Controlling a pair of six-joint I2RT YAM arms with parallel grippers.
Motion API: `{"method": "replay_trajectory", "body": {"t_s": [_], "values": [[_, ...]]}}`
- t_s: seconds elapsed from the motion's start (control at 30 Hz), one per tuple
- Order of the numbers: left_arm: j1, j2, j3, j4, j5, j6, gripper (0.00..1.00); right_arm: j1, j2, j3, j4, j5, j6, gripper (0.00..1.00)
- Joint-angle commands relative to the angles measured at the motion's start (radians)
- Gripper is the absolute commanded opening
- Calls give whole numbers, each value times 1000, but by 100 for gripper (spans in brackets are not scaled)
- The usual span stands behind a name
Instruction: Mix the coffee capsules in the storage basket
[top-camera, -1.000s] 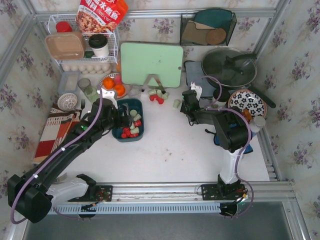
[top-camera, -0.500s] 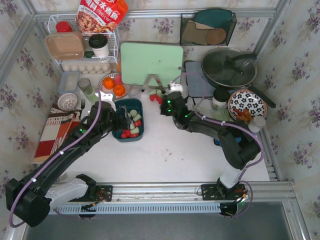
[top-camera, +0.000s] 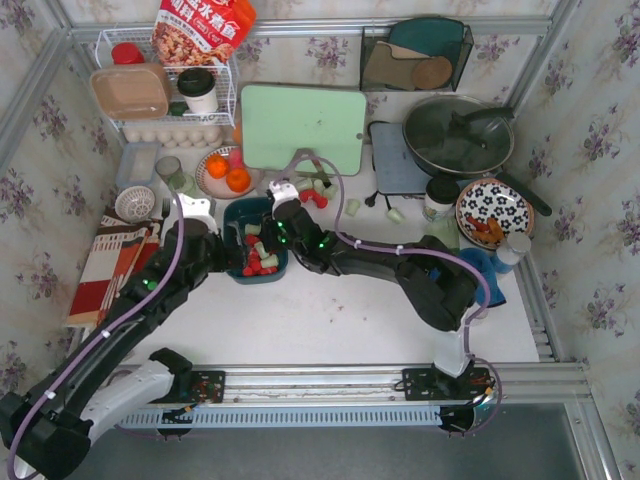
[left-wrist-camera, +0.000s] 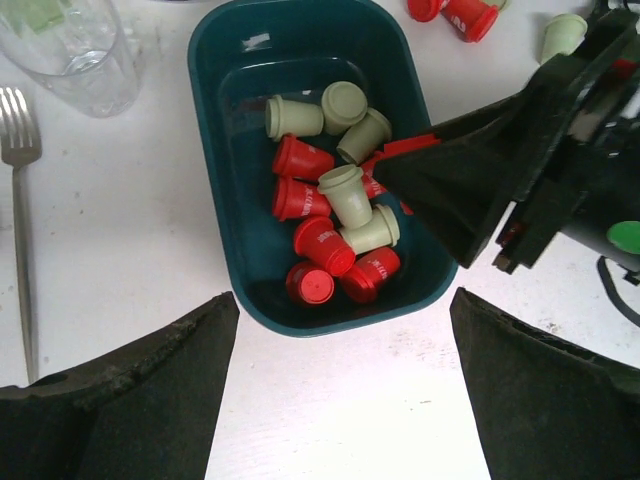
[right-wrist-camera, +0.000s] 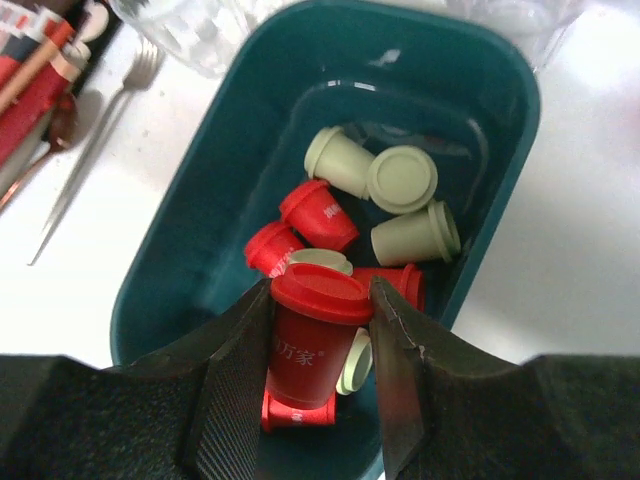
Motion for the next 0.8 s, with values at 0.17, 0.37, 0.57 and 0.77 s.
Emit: {"method": "replay_trajectory", "body": {"t_s": [0.17, 0.37, 0.57, 0.77], "values": [[1, -48, -30, -13, -44, 14, 90, 10, 100, 60, -69, -44, 45, 46], [1, -40, -35, -6, -38, 11, 90, 25, 182, 106, -80, -56, 50, 47], [1, -45, -39, -12, -44, 15, 90, 27, 212, 129, -70, -97, 50, 55], [1, -47, -32, -12, -48, 18, 90, 26, 150, 113, -67, -83, 15, 66]]}}
